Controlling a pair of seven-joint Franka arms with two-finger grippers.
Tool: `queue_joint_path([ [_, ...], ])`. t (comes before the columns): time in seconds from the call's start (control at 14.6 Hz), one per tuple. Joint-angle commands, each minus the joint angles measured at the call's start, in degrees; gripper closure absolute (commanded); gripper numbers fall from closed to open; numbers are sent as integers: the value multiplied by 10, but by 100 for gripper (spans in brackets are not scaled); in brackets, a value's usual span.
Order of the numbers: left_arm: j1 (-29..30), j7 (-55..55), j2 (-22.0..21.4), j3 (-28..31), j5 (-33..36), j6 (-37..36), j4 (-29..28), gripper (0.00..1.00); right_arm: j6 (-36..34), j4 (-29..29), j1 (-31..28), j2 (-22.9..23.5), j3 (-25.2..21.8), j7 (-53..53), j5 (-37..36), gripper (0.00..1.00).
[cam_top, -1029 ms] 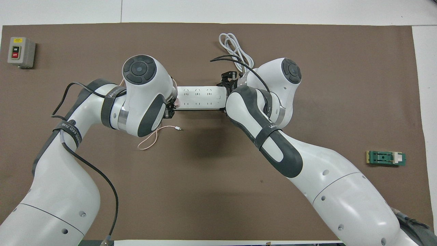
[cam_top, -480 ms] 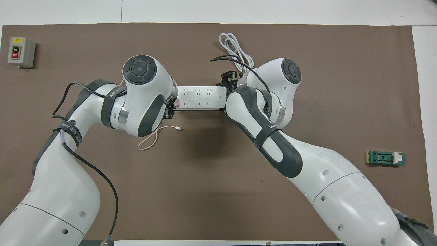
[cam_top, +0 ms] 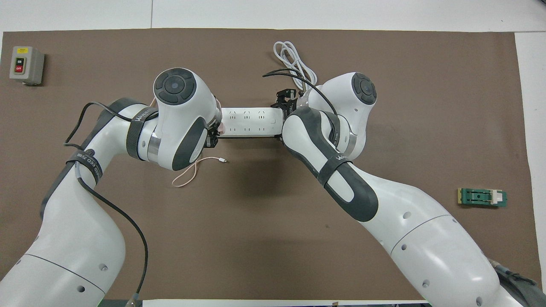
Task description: Unplug charger and place it aside
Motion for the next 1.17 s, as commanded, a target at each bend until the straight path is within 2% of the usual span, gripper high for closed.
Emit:
queue_joint_path([
  [0.0, -13, 6, -8, 9, 10, -43, 20, 100, 55, 17, -4, 32, 4, -15, 12, 100],
  [0.69, -14, 11, -31, 7, 10, -79, 30, 100, 55, 15, -4, 32, 4, -16, 12, 100],
  [0.89, -9, 63, -51, 7, 10, -93, 27, 100, 55, 16, -4, 32, 4, -16, 12, 100],
  [1.1, 0, 163, -70, 7, 9, -113, 15, 100, 55, 16, -4, 32, 4, -16, 12, 100],
])
